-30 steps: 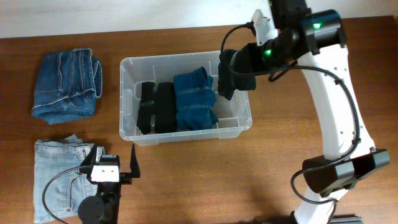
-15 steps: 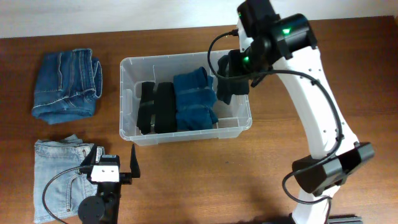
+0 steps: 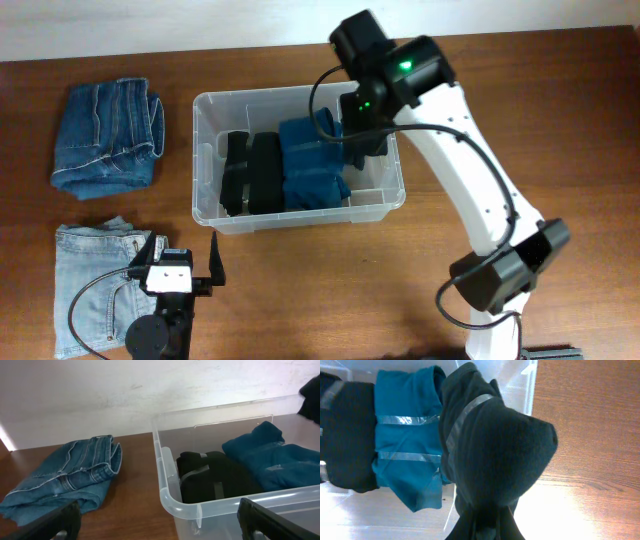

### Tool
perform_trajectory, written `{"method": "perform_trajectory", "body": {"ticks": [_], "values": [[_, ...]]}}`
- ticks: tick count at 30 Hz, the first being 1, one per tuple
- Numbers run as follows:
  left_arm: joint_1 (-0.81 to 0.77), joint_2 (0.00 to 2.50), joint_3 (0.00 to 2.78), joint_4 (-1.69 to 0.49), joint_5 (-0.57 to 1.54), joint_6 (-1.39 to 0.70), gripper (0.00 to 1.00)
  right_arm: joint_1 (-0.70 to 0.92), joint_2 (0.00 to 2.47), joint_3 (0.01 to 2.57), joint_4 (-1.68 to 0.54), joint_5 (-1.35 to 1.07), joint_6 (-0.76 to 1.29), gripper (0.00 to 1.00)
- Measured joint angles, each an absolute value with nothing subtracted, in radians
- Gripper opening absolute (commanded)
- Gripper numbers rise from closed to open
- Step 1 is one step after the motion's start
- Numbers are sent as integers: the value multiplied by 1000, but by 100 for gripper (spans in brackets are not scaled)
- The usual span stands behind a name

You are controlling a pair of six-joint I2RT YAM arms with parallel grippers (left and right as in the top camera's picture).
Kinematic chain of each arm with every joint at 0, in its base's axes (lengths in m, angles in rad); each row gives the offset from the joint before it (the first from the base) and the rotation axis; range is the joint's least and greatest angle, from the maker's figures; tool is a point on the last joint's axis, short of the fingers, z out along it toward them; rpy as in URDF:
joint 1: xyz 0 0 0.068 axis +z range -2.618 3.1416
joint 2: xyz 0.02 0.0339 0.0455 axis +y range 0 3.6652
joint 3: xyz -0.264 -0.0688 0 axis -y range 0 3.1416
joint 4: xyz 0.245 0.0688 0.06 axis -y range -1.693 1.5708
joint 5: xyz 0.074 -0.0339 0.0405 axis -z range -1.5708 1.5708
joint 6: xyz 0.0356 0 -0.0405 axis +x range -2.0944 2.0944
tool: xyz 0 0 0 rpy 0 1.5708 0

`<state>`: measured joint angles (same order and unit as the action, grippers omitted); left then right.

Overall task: Pack container
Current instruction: 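Carry the black garment left over the container beside the teal one, then lower the black garment into the container's right side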

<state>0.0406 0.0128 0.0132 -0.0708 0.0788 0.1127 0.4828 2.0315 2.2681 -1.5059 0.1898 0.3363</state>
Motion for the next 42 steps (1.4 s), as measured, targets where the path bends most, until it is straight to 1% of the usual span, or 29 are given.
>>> {"method": "perform_trajectory", "body": {"ticks": [10, 22, 26, 32, 42], "values": [[41, 13, 13, -71, 79, 113, 99, 491, 2147, 2265, -1501, 247, 363, 4], [41, 13, 13, -71, 79, 113, 99, 491, 2156, 2260, -1378, 283, 366, 4], [41, 13, 13, -71, 79, 113, 100, 491, 2156, 2260, -1359, 328, 361, 4], [41, 13, 13, -71, 79, 113, 99, 491, 2156, 2260, -1351, 404, 254, 4], [41, 13, 13, -71, 79, 112, 100, 491, 2156, 2260, -1335, 418, 108, 4]]}}
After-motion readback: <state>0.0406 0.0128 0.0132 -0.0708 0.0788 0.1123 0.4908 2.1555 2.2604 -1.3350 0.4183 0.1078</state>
